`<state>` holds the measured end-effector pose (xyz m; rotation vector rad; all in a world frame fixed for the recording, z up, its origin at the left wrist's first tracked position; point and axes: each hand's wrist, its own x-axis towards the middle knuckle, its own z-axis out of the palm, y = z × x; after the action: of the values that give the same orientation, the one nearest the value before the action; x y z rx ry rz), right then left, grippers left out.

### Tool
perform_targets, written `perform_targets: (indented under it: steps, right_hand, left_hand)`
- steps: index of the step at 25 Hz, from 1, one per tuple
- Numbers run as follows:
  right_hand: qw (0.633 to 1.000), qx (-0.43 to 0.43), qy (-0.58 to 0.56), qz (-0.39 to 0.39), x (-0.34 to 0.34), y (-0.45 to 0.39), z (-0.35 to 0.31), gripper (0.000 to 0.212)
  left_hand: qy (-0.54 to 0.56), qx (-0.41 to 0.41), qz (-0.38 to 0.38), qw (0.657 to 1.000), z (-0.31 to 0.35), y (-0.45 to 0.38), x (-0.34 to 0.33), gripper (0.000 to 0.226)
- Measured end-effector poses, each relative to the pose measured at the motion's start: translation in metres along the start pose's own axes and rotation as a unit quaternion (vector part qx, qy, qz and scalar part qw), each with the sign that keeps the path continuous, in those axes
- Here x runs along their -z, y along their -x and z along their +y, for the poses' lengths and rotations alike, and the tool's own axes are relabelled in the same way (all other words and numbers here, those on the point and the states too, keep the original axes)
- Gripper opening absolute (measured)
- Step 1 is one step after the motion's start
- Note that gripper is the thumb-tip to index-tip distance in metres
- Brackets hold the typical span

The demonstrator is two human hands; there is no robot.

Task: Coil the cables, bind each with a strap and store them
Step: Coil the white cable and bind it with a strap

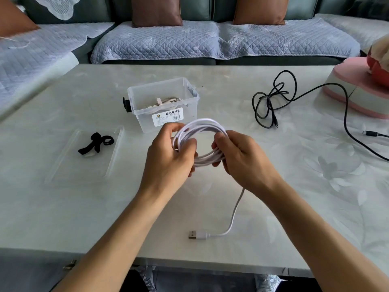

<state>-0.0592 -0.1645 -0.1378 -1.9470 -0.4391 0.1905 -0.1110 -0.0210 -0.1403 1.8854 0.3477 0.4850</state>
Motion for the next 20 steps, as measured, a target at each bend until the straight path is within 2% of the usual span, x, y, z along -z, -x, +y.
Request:
perform_targets:
  steps: [2,5,8,12,16,20]
  right_hand:
    - [0.998,0.015,0.057,-0.032,0.004,0.001,-0.002,0.033]
    - [0.995,0.021,0.074,-0.058,0.003,0.001,-0.003,0.034]
    - [0.999,-0.009,0.016,-0.028,0.008,-0.002,-0.002,0.04]
    - [0.99,-0.068,-0.118,0.034,0.017,-0.007,0.0,0.033]
    - [0.992,-0.06,-0.096,0.058,0.014,-0.006,0.001,0.032]
    - [0.995,-0.053,-0.071,0.046,0.005,-0.002,-0.001,0.036]
  left_hand:
    - [-0.036,0.003,-0.038,0.999,0.001,-0.001,0.006,0.02]
    - [-0.07,0.015,-0.082,0.994,-0.002,-0.005,0.011,0.009]
    - [-0.08,0.036,-0.061,0.994,-0.009,-0.011,0.011,0.019]
    - [-0.093,0.012,-0.047,0.995,-0.009,-0.01,0.012,0.019]
    - [-0.067,-0.006,-0.031,0.997,-0.004,-0.005,0.008,0.031]
    - [0.011,0.065,0.019,0.998,-0.004,-0.007,0.002,0.033]
